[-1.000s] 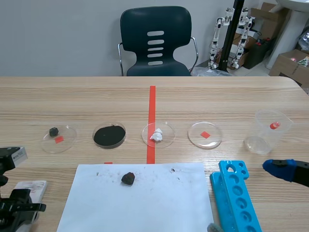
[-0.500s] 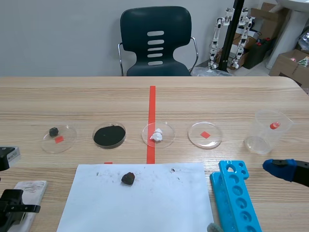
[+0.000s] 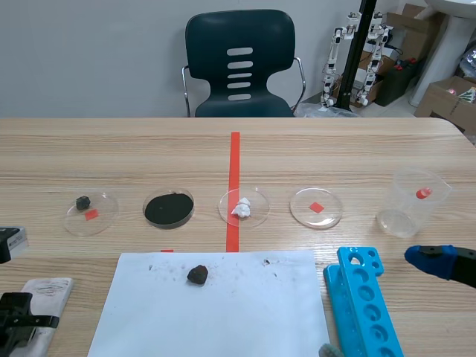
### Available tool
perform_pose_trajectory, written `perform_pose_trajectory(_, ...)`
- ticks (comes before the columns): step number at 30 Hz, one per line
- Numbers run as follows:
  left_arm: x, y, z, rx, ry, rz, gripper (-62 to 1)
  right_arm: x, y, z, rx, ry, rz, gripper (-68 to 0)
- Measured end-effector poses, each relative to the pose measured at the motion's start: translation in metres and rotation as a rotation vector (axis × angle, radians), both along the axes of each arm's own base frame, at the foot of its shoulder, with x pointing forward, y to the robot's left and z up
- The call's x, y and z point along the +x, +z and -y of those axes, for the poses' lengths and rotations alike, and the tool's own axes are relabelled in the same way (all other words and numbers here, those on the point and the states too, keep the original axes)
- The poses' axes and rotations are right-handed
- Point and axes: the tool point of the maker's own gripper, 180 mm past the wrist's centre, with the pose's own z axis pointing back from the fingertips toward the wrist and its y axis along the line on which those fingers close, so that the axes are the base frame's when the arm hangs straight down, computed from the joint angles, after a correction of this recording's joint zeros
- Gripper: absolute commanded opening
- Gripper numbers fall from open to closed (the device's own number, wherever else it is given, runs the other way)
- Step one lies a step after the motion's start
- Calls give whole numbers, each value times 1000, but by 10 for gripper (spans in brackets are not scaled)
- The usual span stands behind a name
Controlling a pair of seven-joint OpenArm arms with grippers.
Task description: Rub the mineral on the streak plate below the first streak
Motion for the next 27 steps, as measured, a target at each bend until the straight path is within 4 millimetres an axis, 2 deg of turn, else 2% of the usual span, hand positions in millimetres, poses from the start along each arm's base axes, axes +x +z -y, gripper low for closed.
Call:
perform_pose_trajectory(4,-1,0,16,-86,-13,-3,-568,0,0,0,0,0,0,4)
perform_pose_trajectory(9,0,0,16,-85,-13,0,-568,0,0,0,0,0,0,4)
perform_pose_trajectory(19,0,1,-20,118,4,0,-568,0,0,0,0,0,0,4)
perform_pose_trajectory(23,0,2,-24,143,12,0,-568,0,0,0,0,0,0,4)
perform_pose_trajectory(27,-1,1,-19,109,21,-3,-568,0,0,0,0,0,0,4)
